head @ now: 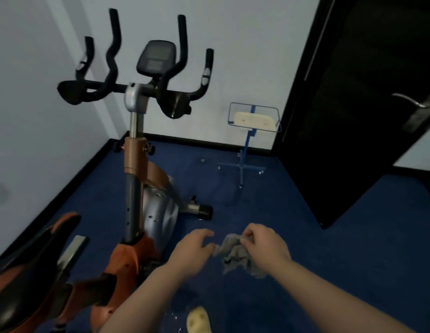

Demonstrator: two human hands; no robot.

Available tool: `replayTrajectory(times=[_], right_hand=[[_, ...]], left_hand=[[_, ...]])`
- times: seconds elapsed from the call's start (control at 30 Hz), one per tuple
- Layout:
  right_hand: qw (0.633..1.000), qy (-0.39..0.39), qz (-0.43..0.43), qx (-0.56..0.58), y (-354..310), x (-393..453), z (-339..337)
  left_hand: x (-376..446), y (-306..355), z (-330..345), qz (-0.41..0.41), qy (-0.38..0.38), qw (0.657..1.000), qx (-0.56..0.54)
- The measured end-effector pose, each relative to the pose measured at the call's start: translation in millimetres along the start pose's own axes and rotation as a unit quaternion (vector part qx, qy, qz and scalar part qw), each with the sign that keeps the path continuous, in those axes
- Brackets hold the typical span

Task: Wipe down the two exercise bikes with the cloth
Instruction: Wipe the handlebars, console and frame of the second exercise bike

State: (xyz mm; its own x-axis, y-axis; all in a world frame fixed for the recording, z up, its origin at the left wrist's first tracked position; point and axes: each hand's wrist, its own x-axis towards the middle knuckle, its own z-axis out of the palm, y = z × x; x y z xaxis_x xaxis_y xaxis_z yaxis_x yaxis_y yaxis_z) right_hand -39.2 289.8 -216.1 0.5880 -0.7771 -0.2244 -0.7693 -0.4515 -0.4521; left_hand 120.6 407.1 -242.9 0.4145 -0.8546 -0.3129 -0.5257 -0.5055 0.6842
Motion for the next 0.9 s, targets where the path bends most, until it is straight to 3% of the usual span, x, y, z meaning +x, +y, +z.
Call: replayTrajectory(times=[0.2,0.47,0.77,0.9], right_hand=[[0.998,0.012,-0.040,0.054,-36,96,-21],[0.990,0.034,-0.079,0.108,-67,185,-41],[0.974,-0.022,-0.177,0.141,-86,292,-73],[0.954,-0.032,-0.213,0.209,-100,328,-95]], left_hand=[[70,-5,-32,-0.025,0.005,1.000,-0.001],[135,13,-76,-0.018,0.069,0.997,0.001],[207,48,-115,-0.072,0.202,0.975,-0.062],[234,72,-129,-0.077,0.273,0.954,-0.099]])
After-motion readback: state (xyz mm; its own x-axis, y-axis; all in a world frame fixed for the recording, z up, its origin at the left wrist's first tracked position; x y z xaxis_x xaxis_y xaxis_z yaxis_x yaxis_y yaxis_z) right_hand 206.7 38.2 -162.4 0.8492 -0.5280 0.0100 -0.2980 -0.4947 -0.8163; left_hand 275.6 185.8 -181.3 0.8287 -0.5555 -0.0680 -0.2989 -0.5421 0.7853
